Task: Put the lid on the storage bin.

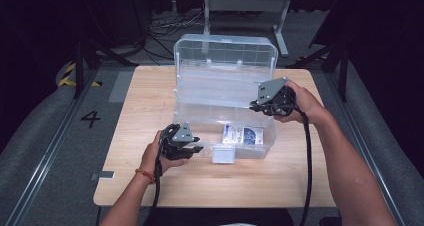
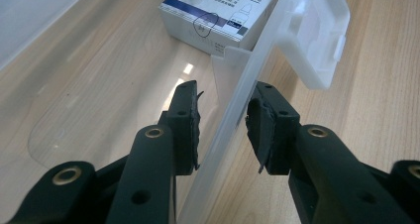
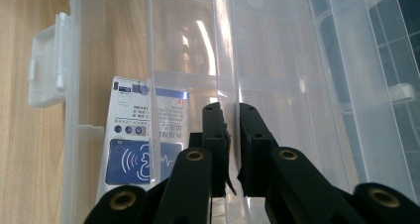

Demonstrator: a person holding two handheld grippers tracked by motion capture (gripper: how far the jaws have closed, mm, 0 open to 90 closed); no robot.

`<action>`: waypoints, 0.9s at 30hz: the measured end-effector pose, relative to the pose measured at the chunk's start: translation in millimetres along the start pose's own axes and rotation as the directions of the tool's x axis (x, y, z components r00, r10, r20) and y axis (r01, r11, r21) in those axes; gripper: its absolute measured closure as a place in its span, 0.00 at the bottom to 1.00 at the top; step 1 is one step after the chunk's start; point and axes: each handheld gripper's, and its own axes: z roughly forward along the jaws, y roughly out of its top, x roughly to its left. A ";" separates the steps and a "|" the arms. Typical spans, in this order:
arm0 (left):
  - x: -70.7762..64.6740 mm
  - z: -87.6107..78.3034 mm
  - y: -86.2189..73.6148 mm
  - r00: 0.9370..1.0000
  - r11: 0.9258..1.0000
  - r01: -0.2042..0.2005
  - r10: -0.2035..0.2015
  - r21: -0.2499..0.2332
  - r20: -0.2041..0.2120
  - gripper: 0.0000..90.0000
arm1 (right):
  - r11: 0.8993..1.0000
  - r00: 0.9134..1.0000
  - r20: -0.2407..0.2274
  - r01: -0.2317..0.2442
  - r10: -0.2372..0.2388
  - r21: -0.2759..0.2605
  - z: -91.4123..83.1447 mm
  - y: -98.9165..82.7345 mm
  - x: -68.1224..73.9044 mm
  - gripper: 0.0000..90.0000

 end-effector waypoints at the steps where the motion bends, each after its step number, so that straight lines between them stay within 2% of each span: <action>1: -0.1 0.0 0.0 1.000 1.000 0.000 0.000 0.000 -0.001 0.72 | 1.000 1.000 -0.002 0.003 -0.003 0.000 0.0 0.0 0.4 0.94; 13: -0.2 -0.1 -0.1 1.000 1.000 0.000 0.000 0.001 0.000 0.72 | 1.000 1.000 -0.009 0.008 -0.008 -0.005 -0.5 -1.3 6.2 0.94; 18: -0.2 0.1 -0.1 1.000 1.000 -0.006 0.006 -0.003 0.001 0.72 | 1.000 1.000 -0.019 -0.010 0.010 -0.023 -0.6 -4.0 9.7 0.93; 22: 0.1 -0.2 0.0 1.000 1.000 -0.002 0.002 0.000 0.004 0.72 | 0.999 1.000 -0.017 0.017 -0.018 -0.028 -0.5 -4.9 13.1 0.93; 27: -0.3 -0.2 0.1 1.000 1.000 0.001 -0.001 0.000 0.001 0.72 | 0.999 1.000 -0.020 0.016 -0.017 -0.038 -0.4 -7.1 16.9 0.93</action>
